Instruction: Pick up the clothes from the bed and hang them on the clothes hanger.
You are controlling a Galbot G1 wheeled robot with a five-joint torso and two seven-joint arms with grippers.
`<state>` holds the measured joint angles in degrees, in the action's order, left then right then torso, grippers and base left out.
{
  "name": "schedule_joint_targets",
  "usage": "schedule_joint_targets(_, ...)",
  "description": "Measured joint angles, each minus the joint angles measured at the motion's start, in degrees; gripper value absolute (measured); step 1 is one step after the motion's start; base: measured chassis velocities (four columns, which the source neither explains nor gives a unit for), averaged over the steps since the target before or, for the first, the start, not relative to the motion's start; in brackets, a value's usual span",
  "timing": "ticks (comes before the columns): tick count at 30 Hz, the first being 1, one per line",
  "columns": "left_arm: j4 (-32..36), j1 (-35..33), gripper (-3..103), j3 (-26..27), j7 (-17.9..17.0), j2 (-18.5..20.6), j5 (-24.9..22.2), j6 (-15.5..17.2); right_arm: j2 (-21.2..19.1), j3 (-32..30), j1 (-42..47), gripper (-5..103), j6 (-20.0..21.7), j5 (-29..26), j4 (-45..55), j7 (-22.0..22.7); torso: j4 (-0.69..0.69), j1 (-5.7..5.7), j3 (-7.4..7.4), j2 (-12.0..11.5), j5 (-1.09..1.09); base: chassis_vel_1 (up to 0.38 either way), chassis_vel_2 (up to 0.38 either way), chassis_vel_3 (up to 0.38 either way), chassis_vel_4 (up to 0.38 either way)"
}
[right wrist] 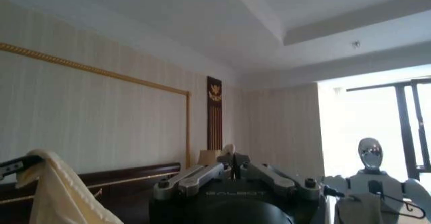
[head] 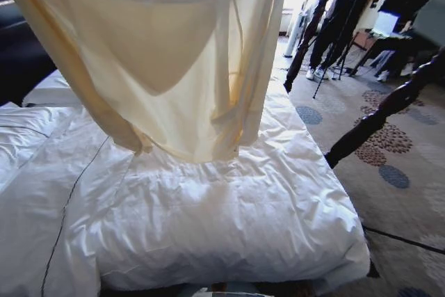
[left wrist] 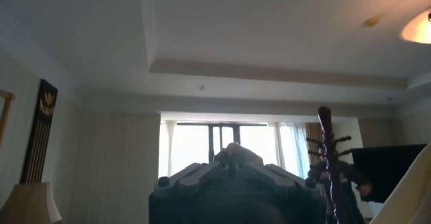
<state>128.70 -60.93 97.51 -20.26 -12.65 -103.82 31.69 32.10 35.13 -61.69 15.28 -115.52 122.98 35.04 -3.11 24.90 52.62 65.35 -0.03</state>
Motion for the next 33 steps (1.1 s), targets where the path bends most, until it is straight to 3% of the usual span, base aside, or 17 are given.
schedule_joint_targets(6,-3.9,0.3,0,3.3,0.2,3.4,-2.4,1.1,5.5,4.3,-10.8,0,0.3,-3.6,-4.1,1.8,0.01,0.01,0.00,0.0,-0.03,0.000,0.000,0.000,0.000)
schedule_joint_targets(9,-4.4,0.4,0,4.2,0.2,4.0,-3.0,1.8,6.0,5.3,-13.6,0,0.6,-4.5,-4.6,2.0,0.01,0.02,0.01,0.0,-0.03,0.000,0.000,0.000,0.000)
schedule_joint_targets(11,-5.0,0.5,0,6.9,-0.4,4.7,-4.9,4.7,5.8,7.3,-18.3,0,1.5,-7.6,-4.7,2.1,-0.01,0.01,0.01,0.0,-0.02,0.000,0.000,0.000,0.000)
schedule_joint_targets(15,-5.1,0.5,0,9.3,-1.0,5.2,-7.1,7.4,4.7,8.1,-21.5,0,2.4,-11.5,-4.4,2.4,-0.01,-0.01,-0.01,0.0,0.01,0.000,0.000,0.000,0.000)
schedule_joint_targets(24,-3.7,0.5,0,10.1,-1.3,4.6,-7.8,10.0,2.3,6.6,-19.9,0,2.4,-13.6,-0.1,3.7,0.00,0.01,0.01,0.0,0.02,0.000,0.000,0.000,0.000)
schedule_joint_targets(33,-2.2,-0.1,0,11.2,-1.5,3.1,-8.5,10.3,2.7,5.6,-21.5,0,1.4,-16.5,1.2,4.6,0.00,0.02,0.01,0.0,0.00,0.000,0.000,0.000,0.000)
